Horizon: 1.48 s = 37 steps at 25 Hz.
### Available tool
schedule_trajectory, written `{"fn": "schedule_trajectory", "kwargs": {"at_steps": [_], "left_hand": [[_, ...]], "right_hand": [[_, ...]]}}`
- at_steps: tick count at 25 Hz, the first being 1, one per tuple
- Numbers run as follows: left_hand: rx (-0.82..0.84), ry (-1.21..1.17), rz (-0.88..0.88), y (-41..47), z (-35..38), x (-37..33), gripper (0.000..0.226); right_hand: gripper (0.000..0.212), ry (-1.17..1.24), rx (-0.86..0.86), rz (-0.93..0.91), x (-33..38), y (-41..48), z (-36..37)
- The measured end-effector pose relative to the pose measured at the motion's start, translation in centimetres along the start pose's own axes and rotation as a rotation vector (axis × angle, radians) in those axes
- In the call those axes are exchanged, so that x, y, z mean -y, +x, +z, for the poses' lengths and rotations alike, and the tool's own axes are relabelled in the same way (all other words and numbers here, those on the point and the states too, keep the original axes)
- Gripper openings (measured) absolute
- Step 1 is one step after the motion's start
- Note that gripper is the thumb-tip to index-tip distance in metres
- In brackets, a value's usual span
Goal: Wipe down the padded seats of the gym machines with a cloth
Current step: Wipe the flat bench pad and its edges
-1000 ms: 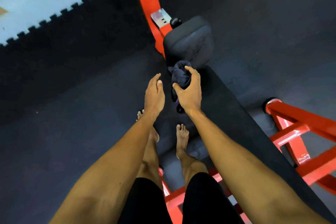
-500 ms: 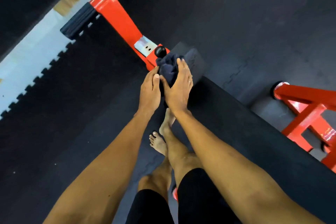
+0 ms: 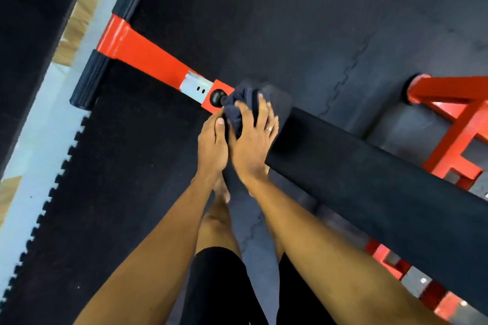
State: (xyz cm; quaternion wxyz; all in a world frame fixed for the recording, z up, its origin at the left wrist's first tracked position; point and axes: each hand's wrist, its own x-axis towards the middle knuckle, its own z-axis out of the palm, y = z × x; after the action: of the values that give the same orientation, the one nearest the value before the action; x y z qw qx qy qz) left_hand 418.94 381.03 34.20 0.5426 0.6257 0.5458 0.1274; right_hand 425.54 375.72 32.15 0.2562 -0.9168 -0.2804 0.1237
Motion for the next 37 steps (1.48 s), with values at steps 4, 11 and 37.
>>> {"fn": "schedule_trajectory", "kwargs": {"at_steps": [4, 11, 37], "left_hand": [[0.079, -0.035, 0.009, 1.2, -1.0, -0.2, 0.034], [0.263, 0.074, 0.144, 3.9, -1.0, -1.1, 0.039], [0.353, 0.448, 0.517, 10.7, 5.3, -2.3, 0.043]], "right_hand": [[0.051, 0.068, 0.013, 0.04, 0.2, -5.1, 1.3], [0.059, 0.232, -0.107, 0.385, 1.7, 5.2, -0.1], [0.046, 0.648, 0.028, 0.969, -8.1, 8.5, -0.5]]}}
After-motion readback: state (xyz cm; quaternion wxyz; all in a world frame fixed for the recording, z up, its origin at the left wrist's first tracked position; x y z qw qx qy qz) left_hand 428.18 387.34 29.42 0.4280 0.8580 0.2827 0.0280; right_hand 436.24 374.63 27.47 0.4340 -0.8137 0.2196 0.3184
